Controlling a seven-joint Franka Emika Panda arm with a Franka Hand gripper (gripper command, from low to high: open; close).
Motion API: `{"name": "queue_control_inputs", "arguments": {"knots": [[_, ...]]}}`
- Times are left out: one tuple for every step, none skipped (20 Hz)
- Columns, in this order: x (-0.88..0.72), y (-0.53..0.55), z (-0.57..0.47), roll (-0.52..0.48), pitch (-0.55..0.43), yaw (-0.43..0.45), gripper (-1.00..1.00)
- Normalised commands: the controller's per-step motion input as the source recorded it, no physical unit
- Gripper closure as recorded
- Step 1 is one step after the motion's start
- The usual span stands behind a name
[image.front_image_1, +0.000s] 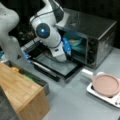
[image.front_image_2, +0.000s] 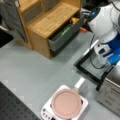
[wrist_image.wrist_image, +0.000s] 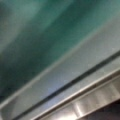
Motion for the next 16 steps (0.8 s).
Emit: {"name": "queue_control_inputs", "arguments": {"knots": [[-0.03,0.54,-0.05,0.104,-0.081,-0.156,-1.00],[-0.01,0.53,-0.02,0.090,-0.088,-0.152,-1.00],[0.00,0.51,-0.01,0.062,-0.093,-0.154,-1.00],[-0.01,0.49,0.00,0.042,-0.090,-0.153,-1.00],[-0.01,0.49,-0.01,0.019,-0.082,-0.146,-1.00],[-0.02,0.48,-0.01,0.001,-0.076,-0.139,1.00],[-0.02,0.48,0.00,-0.006,-0.075,-0.133,1.00],[-0.02,0.47,0.00,-0.007,-0.074,-0.133,1.00],[-0.03,0.44,0.01,-0.012,-0.068,-0.128,1.00],[-0.04,0.42,0.03,-0.019,-0.062,-0.128,1.00],[-0.05,0.39,0.04,-0.017,-0.060,-0.122,1.00],[-0.05,0.36,0.05,-0.014,-0.058,-0.115,1.00],[-0.05,0.32,0.05,-0.020,-0.057,-0.108,1.00],[-0.05,0.28,0.05,-0.020,-0.060,-0.104,1.00],[-0.05,0.23,0.05,-0.022,-0.061,-0.098,1.00],[-0.04,0.18,0.05,-0.026,-0.066,-0.089,1.00]]}}
